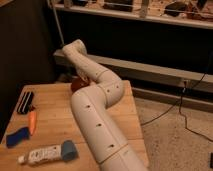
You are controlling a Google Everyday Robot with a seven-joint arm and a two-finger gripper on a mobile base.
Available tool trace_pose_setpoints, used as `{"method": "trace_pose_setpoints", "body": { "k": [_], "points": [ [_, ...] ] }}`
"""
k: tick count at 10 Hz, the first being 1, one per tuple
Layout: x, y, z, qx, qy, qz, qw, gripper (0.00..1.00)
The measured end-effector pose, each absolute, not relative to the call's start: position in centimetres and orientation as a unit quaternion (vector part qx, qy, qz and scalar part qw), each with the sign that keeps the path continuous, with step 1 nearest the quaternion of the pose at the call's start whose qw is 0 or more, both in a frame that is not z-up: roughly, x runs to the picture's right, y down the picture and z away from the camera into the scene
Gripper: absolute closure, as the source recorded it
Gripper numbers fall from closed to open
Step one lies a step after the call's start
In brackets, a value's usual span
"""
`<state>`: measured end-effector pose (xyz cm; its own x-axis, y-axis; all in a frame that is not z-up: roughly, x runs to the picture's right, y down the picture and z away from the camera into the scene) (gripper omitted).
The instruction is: Drag the ceramic bowl in a circle
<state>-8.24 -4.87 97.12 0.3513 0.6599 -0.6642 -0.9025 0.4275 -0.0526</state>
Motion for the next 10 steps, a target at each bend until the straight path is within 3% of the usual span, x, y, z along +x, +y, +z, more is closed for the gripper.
{"method": "trace_pose_setpoints", "body": {
  "k": [4, 10],
  "points": [
    [-7.4, -1.0, 94.3, -0.227, 0.306, 0.436, 0.815, 1.0],
    [-6.6, 10.3, 84.3, -0.29, 0.299, 0.354, 0.837, 1.0]
  ]
}}
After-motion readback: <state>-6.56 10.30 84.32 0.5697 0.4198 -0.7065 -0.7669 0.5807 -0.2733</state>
